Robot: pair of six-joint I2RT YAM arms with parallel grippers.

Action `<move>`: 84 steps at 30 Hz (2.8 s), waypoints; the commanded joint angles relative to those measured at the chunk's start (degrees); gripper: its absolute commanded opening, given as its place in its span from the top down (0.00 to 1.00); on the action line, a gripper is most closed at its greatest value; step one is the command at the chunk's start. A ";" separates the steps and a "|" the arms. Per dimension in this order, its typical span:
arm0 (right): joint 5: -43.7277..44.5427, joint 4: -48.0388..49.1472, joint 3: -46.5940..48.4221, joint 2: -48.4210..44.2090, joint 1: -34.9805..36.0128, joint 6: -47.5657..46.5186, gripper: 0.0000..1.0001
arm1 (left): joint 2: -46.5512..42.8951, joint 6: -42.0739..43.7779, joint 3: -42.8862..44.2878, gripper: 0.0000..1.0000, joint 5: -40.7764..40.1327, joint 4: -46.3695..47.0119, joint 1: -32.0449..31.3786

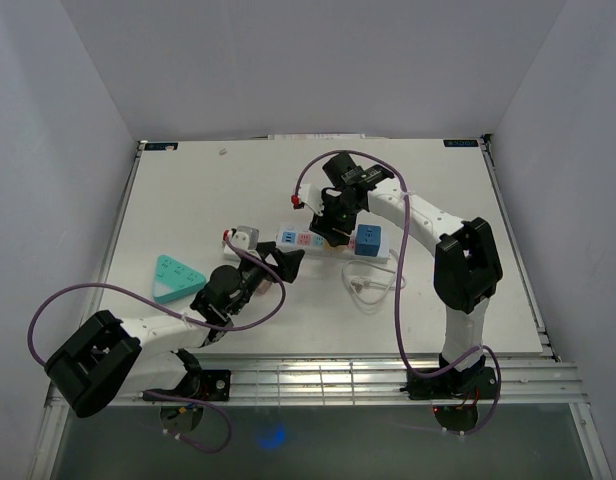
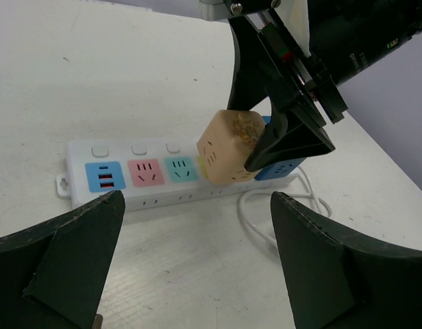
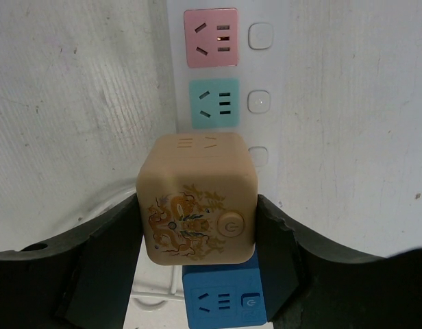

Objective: Insert the plug

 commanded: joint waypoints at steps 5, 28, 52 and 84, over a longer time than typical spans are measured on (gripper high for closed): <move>0.01 1.80 0.93 -0.99 0.25 -1.21 0.92 | -0.34 -5.00 0.00 0.02 6.03 0.35 0.37; 0.63 1.63 2.95 2.35 0.16 -1.12 0.92 | 0.28 -5.00 0.27 0.02 5.95 0.09 0.64; 1.60 5.23 -2.32 2.18 0.16 -1.47 0.92 | 0.63 -5.00 0.44 0.02 6.56 0.18 0.73; 0.37 9.53 -9.88 0.42 -3.18 -2.52 0.92 | 0.02 -6.32 -0.35 0.02 7.00 0.18 2.40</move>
